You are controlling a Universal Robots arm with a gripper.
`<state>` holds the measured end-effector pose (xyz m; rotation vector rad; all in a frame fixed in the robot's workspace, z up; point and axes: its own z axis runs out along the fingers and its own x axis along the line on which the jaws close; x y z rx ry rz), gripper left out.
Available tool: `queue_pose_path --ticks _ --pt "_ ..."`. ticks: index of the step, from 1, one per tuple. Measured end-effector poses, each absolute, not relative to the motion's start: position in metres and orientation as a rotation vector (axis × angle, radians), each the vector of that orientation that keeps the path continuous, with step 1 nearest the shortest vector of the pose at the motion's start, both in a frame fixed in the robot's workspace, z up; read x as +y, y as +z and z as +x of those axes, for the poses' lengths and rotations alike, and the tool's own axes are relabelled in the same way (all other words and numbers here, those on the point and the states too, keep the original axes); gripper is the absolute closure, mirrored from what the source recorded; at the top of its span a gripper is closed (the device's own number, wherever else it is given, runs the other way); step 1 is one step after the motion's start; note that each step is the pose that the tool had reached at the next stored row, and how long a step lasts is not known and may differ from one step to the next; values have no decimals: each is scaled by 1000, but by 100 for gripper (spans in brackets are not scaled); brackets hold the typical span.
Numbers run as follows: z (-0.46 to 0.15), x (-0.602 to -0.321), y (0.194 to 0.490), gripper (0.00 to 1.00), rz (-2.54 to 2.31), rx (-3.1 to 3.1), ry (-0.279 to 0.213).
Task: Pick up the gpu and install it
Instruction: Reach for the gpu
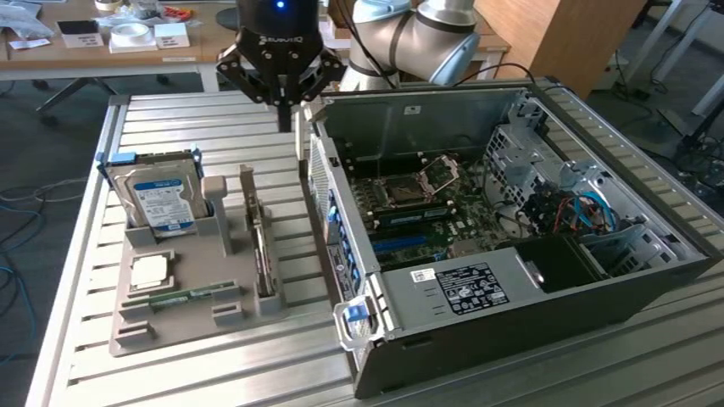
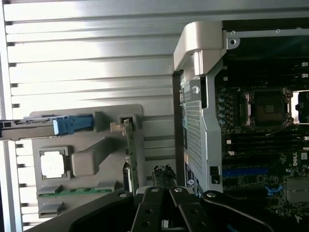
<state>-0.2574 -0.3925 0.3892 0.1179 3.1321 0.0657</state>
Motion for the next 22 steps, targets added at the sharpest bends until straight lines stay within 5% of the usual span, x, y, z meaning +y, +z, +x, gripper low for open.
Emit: queue_pose_path --ticks 22 --pt "-286 -392 388 89 118 3140 65"
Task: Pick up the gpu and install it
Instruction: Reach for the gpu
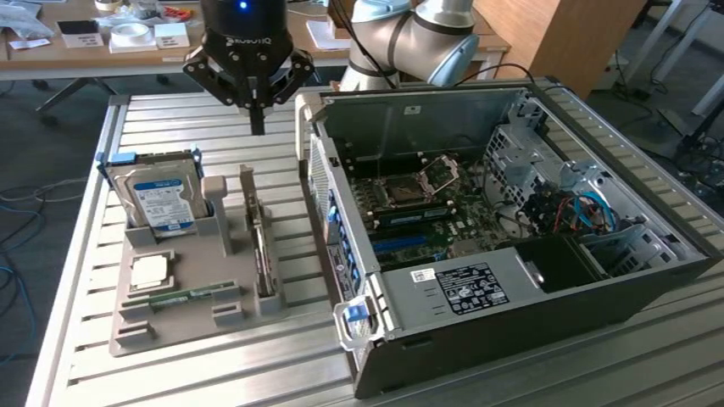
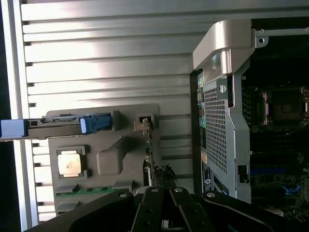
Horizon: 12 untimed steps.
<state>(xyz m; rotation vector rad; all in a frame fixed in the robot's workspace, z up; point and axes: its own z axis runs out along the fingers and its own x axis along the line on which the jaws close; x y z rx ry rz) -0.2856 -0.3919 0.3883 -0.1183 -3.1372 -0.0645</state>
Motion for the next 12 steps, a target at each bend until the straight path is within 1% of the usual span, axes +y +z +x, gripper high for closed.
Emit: queue_pose_path --ticks 8,12 --pt "-289 -392 388 89 -118 -3137 -64" --pt "-291 -397 388 89 -118 -3137 -64"
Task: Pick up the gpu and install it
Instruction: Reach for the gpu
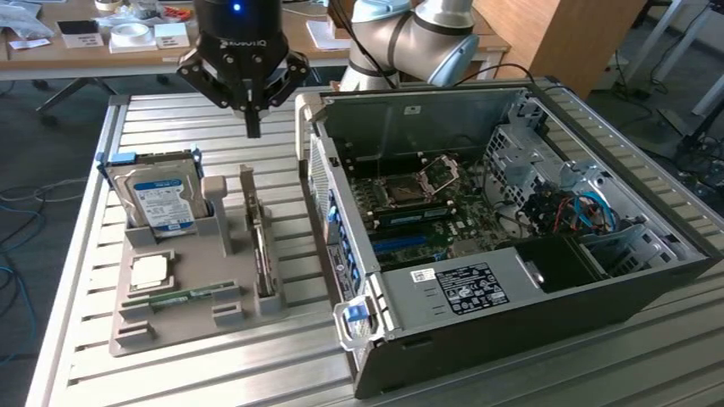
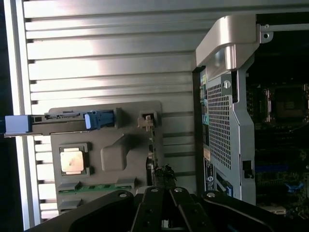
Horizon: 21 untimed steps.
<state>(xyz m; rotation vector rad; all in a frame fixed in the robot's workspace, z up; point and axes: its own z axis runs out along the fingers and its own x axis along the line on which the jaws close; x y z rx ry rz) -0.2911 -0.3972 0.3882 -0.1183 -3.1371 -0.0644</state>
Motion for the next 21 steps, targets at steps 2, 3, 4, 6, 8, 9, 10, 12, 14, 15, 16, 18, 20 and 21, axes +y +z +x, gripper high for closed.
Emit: queue_pose_path --ticks 2,3,4,6,8,9,10,12,14,15,16,18,20,21 --pt "-292 -401 388 89 -118 -3137 -64" --pt "-292 -404 388 89 -118 -3137 -64" --pt "-292 -406 388 89 -118 -3137 -64" --pt "-292 -411 388 89 -118 -3137 -65" --pt "-292 -416 388 89 -118 -3137 -64" --pt "-292 -418 388 89 -118 -3137 -64" --pt "-292 -420 388 89 -118 -3137 -64" --pt "-293 -424 388 89 -118 -3137 -64" --pt "-294 -427 388 89 -119 -3137 -64" --pt "-294 -428 388 89 -118 -3137 -64" --pt "-294 -429 388 89 -119 -3137 -63" --pt "-295 -432 388 89 -118 -3137 -62" --pt "-296 -434 388 89 -119 -3137 -61" --pt "-296 -435 388 89 -118 -3136 -60"
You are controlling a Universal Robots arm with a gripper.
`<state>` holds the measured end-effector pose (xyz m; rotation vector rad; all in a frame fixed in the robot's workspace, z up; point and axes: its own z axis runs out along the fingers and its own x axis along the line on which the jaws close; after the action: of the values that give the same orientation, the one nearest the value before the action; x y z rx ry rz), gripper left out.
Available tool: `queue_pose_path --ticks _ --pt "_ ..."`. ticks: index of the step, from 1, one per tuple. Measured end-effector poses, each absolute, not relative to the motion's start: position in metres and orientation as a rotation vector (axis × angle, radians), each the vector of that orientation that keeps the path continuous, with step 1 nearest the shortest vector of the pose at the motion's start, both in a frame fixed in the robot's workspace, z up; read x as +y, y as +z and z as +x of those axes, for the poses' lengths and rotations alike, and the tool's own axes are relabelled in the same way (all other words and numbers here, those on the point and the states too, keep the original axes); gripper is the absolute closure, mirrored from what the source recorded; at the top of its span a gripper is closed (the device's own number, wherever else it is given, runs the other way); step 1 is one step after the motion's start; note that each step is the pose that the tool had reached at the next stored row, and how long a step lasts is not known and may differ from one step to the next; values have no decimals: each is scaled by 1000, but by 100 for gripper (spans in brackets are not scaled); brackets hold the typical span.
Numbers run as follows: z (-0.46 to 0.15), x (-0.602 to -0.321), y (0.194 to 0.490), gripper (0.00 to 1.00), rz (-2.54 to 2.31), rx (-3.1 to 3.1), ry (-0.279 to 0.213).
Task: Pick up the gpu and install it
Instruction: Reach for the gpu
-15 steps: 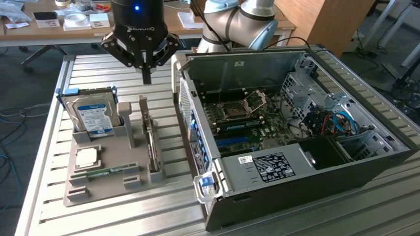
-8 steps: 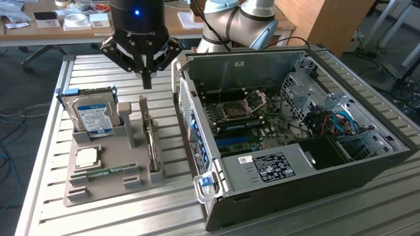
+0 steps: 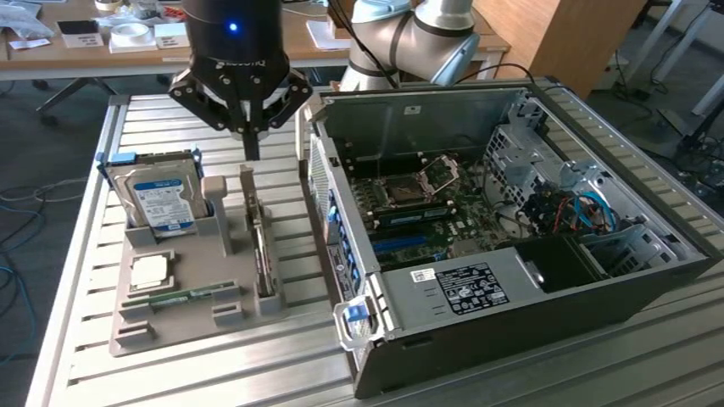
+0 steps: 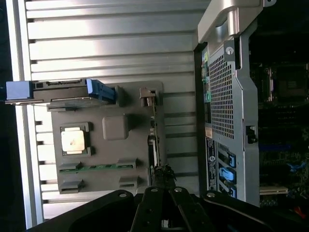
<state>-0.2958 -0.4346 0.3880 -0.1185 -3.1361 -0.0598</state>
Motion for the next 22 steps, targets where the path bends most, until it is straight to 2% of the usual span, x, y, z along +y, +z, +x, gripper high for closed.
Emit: queue_pose_path --ticks 22 --pt "-301 -439 379 89 -119 -3122 -50"
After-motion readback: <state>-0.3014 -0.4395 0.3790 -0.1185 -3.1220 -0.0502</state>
